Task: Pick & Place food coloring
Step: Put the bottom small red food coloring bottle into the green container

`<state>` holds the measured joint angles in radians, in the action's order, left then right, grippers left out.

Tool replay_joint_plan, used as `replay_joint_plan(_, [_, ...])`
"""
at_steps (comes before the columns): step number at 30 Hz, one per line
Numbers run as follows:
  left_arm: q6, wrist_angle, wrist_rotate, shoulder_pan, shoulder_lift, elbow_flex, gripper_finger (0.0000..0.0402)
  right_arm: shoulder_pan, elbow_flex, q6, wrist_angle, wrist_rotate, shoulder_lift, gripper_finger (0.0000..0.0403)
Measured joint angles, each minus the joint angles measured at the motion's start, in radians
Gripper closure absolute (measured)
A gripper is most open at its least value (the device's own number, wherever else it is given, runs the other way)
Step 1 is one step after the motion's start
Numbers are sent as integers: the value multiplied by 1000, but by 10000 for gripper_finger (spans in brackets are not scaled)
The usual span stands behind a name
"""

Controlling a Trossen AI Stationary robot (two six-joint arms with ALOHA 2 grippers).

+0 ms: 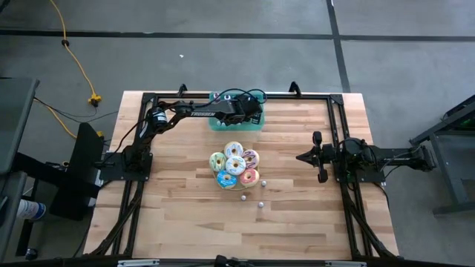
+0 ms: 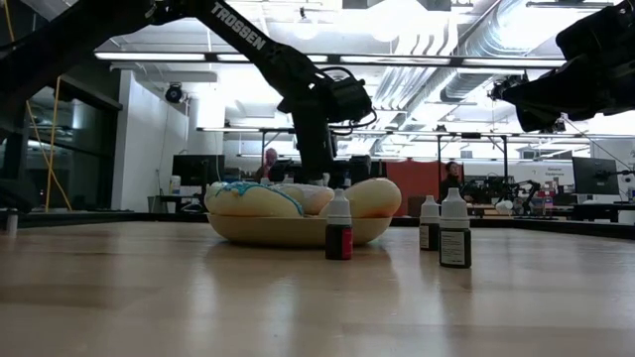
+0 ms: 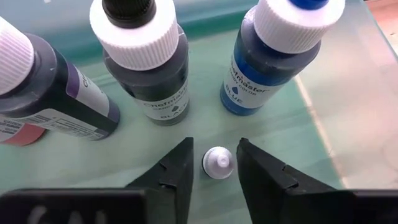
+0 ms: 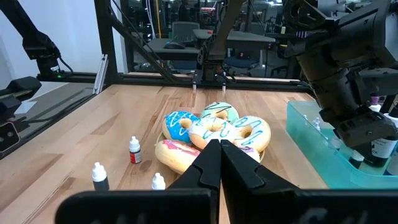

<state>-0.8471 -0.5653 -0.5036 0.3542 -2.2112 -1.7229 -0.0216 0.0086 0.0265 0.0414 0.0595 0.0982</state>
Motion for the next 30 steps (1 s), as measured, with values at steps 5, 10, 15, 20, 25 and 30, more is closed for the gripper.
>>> replay_joint_plan(5, [4, 0, -1, 0, 0, 0, 260, 0, 0, 0, 0, 0, 0, 402])
replay_joint_plan(10, [4, 1, -3, 0, 3, 1, 255, 0, 0, 0, 0, 0, 0, 402])
replay_joint_plan(15, [75, 12, 16, -2, 25, 1, 254, 0, 0, 0, 0, 0, 0, 402])
replay_joint_plan(20, [154, 27, 21, -17, 77, 1, 254, 0, 0, 0, 0, 0, 0, 402])
replay_joint_plan(25, [251, 23, 22, -37, 145, 1, 254, 0, 0, 0, 0, 0, 0, 402])
replay_joint_plan(30, [392, 10, 79, -78, 220, 1, 254, 0, 0, 0, 0, 0, 0, 402])
